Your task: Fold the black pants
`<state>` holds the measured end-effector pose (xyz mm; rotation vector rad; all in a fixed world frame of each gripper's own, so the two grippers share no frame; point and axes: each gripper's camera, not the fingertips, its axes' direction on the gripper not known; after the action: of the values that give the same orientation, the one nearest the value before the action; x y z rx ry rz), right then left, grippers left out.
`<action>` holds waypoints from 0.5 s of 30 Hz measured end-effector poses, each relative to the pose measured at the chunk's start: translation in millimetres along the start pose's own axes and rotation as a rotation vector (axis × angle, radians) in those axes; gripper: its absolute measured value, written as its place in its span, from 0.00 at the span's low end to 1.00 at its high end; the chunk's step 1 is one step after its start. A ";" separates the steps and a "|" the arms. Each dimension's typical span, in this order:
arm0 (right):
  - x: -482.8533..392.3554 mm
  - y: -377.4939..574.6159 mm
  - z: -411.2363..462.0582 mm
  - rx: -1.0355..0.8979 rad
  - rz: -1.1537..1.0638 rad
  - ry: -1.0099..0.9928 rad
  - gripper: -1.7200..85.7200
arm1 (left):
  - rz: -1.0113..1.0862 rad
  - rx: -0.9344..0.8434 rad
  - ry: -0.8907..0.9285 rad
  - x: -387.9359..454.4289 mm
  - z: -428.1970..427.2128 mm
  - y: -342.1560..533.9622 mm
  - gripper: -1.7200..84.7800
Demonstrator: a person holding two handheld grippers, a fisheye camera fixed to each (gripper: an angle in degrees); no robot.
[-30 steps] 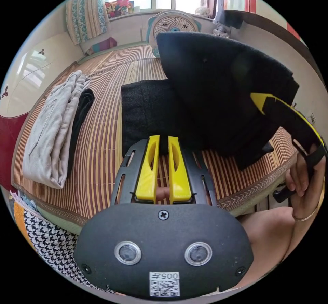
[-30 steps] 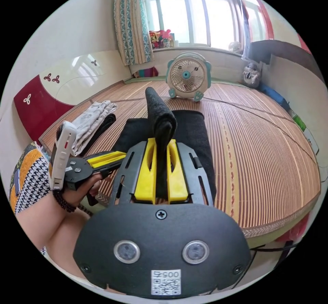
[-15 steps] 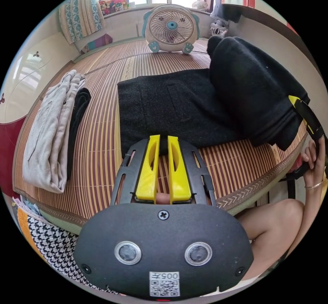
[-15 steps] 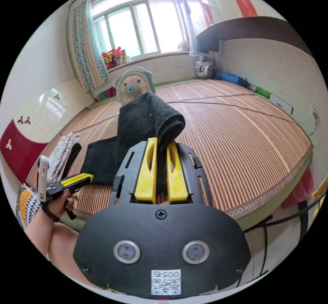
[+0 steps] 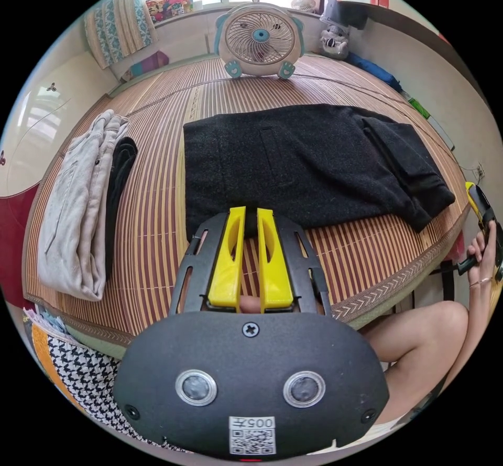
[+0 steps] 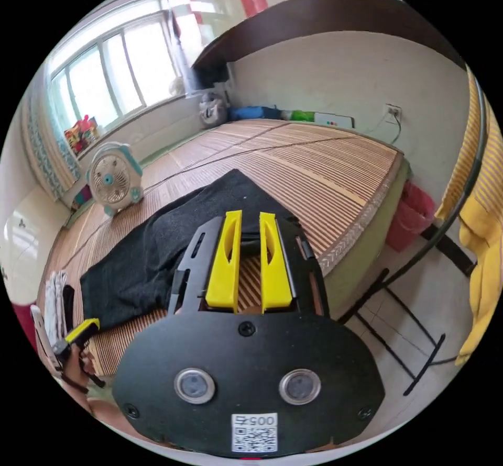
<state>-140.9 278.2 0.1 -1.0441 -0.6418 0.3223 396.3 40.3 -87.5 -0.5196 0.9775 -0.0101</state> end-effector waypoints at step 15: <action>-168.0 43.7 70.9 -0.378 -0.743 -0.121 0.09 | 0.117 -0.099 0.040 -0.2 -3.2 4.4 0.02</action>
<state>-313.5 258.5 -70.3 -1.0671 -1.1765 -0.4027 392.7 42.9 -90.6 -0.5543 1.0496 0.1336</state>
